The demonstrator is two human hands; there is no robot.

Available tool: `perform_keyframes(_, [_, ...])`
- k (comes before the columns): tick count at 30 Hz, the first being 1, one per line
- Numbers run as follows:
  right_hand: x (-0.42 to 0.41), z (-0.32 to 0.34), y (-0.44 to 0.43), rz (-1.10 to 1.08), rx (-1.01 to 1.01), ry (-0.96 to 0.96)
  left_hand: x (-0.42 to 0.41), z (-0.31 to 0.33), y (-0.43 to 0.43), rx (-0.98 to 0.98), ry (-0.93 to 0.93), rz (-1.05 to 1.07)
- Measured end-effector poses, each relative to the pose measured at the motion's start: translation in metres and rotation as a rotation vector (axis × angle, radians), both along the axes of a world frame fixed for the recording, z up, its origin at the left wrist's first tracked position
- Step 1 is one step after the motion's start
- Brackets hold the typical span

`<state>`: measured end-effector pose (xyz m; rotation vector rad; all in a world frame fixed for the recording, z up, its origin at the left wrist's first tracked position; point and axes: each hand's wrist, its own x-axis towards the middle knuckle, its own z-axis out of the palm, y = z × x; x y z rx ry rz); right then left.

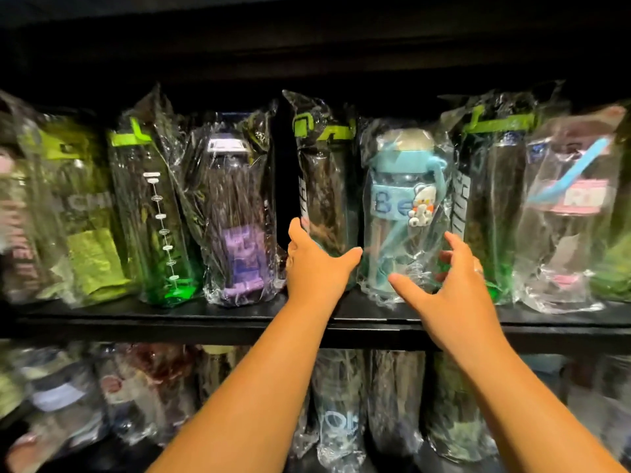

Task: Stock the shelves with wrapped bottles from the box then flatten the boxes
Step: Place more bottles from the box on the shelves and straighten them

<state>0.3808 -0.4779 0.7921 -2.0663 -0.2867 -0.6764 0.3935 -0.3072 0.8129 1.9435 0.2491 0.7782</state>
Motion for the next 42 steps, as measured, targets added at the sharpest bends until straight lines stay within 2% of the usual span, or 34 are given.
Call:
perform_keyframes(6, [0.001,0.002,0.002,0.006,-0.001,0.017,-0.009,0.001,-0.004,0.069,-0.002,0.087])
perform_keyframes(10, [0.004,0.002,0.009,-0.036,0.009,0.024,-0.026,-0.006,-0.001,0.154,-0.029,0.116])
perform_keyframes(16, [0.006,0.005,0.025,-0.149,-0.033,0.056,-0.036,-0.011,0.006,0.177,-0.068,0.143])
perform_keyframes(25, [0.011,0.014,0.038,-0.2,0.006,0.201,-0.043,-0.017,0.008,0.19,-0.104,0.096])
perform_keyframes(35, [-0.005,0.008,0.04,-0.208,-0.03,0.154,-0.039,-0.017,0.007,0.197,-0.134,0.076])
perform_keyframes(38, [-0.007,0.006,0.04,-0.181,-0.029,0.143,-0.041,-0.02,0.006,0.219,-0.189,0.092])
perform_keyframes(42, [-0.017,0.006,0.026,-0.104,0.094,0.116,-0.046,-0.027,0.003,0.266,-0.333,0.094])
